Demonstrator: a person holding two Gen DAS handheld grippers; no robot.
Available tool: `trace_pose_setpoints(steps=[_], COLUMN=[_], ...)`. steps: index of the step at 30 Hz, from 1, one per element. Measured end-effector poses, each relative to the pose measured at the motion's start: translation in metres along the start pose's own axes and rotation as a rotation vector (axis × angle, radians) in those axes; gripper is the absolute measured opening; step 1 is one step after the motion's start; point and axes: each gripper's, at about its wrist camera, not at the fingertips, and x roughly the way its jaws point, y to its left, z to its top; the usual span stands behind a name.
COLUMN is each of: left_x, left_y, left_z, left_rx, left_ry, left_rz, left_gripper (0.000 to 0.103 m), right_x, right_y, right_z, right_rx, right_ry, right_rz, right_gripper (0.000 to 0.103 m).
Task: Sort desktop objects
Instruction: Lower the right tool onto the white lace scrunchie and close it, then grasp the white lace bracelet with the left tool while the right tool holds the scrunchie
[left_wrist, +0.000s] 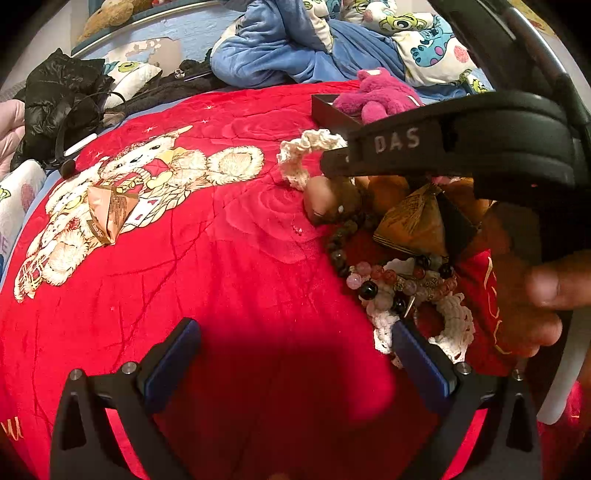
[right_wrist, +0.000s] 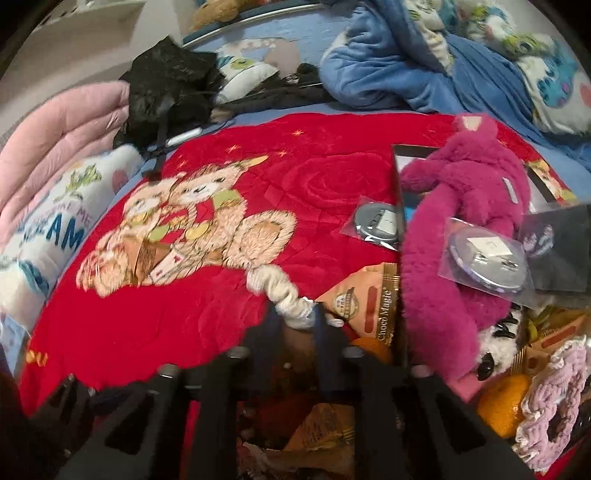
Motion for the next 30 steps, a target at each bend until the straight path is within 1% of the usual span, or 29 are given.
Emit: trace_pose_setpoints(steps=[3, 4, 5, 6, 7, 8, 9, 10, 11, 12, 13, 15, 17, 18, 19, 20, 21, 22, 23, 24, 27, 29, 30], left_x=[-0.001, -0.003, -0.004, -0.007, -0.01, -0.013, -0.015, -0.016, -0.016, -0.018, -0.019, -0.021, -0.022, -0.027, -0.023, -0.024, -0.02, -0.02, -0.019, -0.02, -0.03, -0.033, -0.033], left_y=[0.0, 0.0, 0.0, -0.001, -0.002, -0.003, -0.003, -0.001, 0.0, 0.001, 0.002, 0.0, -0.003, -0.006, 0.003, -0.001, -0.002, -0.007, -0.013, -0.019, -0.033, -0.034, -0.035], left_z=[-0.001, -0.001, -0.001, -0.001, -0.002, -0.002, -0.003, -0.003, -0.003, -0.003, -0.003, -0.004, -0.004, -0.005, -0.001, -0.001, -0.001, -0.002, -0.003, -0.004, -0.007, -0.008, -0.008], left_rx=[-0.006, -0.01, -0.011, -0.013, -0.012, -0.01, -0.021, -0.034, -0.046, -0.055, -0.061, -0.062, -0.056, -0.058, -0.055, -0.044, -0.039, -0.033, -0.027, -0.013, 0.002, 0.004, 0.0], left_ry=[-0.002, -0.004, -0.008, -0.021, -0.031, -0.046, -0.053, -0.056, -0.058, -0.059, -0.059, -0.063, -0.063, -0.081, -0.086, -0.076, -0.067, -0.057, -0.053, -0.05, -0.055, -0.056, -0.046], left_rz=[-0.004, -0.009, -0.015, -0.019, -0.017, 0.0, 0.05, 0.045, 0.021, 0.004, -0.013, -0.023, -0.026, -0.04, -0.061, -0.097, -0.113, -0.119, -0.112, -0.093, -0.071, -0.09, -0.104], left_gripper=[0.103, 0.101, 0.094, 0.089, 0.075, 0.043, 0.032, 0.027, 0.017, 0.011, 0.007, 0.007, 0.007, 0.007, 0.008, 0.016, 0.023, 0.04, 0.049, 0.049, 0.049, 0.054, 0.055], right_x=[-0.001, -0.002, -0.004, -0.006, -0.008, -0.012, -0.015, -0.02, -0.025, -0.032, -0.036, -0.049, -0.059, -0.065, -0.068, -0.071, -0.073, -0.075, -0.076, -0.077, -0.08, -0.082, -0.083], right_y=[-0.011, -0.013, -0.016, -0.019, -0.021, -0.023, -0.024, -0.026, -0.027, -0.029, -0.031, -0.035, -0.036, -0.038, -0.039, -0.041, -0.044, -0.046, -0.049, -0.051, -0.056, -0.058, -0.058], right_z=[-0.001, -0.001, -0.002, -0.002, -0.002, -0.002, -0.002, -0.001, 0.0, 0.002, 0.003, 0.004, 0.005, 0.005, 0.005, 0.005, 0.005, 0.004, 0.003, 0.003, 0.002, 0.002, 0.001], right_rx=[0.064, 0.08, 0.101, 0.123, 0.134, 0.151, 0.162, 0.174, 0.185, 0.196, 0.204, 0.221, 0.222, 0.222, 0.224, 0.23, 0.236, 0.242, 0.25, 0.256, 0.27, 0.274, 0.276], right_ry=[0.003, 0.0, -0.005, -0.01, -0.014, -0.022, -0.03, -0.041, -0.053, -0.071, -0.083, -0.117, -0.14, -0.153, -0.158, -0.166, -0.171, -0.173, -0.175, -0.176, -0.183, -0.189, -0.192], right_rz=[0.044, 0.051, 0.062, 0.083, 0.092, 0.1, 0.108, 0.119, 0.129, 0.141, 0.151, 0.175, 0.175, 0.167, 0.166, 0.17, 0.17, 0.168, 0.166, 0.164, 0.165, 0.167, 0.17], right_gripper=[0.011, 0.011, 0.011, 0.01, 0.01, 0.01, 0.01, 0.01, 0.01, 0.011, 0.01, 0.01, 0.011, 0.011, 0.011, 0.011, 0.011, 0.011, 0.011, 0.011, 0.011, 0.011, 0.011])
